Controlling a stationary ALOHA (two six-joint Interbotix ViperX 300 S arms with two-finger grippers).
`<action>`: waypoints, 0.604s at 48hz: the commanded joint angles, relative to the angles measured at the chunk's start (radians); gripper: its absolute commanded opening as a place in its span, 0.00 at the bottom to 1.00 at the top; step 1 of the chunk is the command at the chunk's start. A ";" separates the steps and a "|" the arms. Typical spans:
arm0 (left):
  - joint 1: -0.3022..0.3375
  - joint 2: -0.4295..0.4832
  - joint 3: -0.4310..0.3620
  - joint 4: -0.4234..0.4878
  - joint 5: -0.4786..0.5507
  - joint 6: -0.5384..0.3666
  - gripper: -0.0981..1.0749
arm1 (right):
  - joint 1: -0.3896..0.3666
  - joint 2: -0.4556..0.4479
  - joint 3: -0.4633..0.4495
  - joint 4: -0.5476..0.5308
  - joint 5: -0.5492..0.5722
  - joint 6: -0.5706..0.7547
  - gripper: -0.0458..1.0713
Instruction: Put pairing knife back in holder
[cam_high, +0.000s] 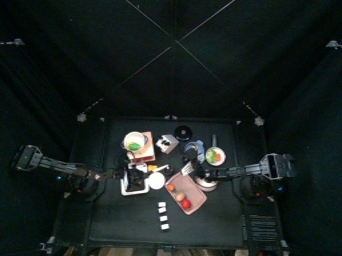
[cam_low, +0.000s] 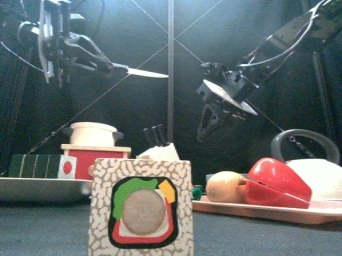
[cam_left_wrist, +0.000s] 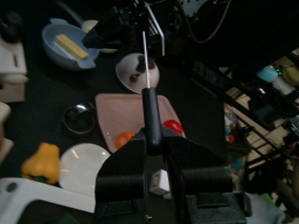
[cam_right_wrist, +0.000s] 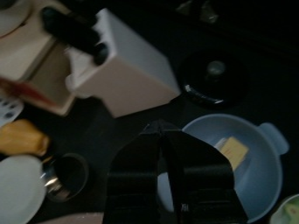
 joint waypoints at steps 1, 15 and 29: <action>0.114 0.011 -0.046 0.015 0.103 0.005 0.39 | -0.057 -0.012 -0.017 -0.032 -0.017 0.003 0.23; 0.176 0.038 -0.114 0.087 0.178 0.003 0.39 | -0.186 -0.031 -0.067 -0.141 -0.175 0.002 0.23; 0.144 0.028 -0.181 0.078 0.117 0.002 0.39 | -0.316 -0.044 -0.097 -0.218 -0.302 0.000 0.23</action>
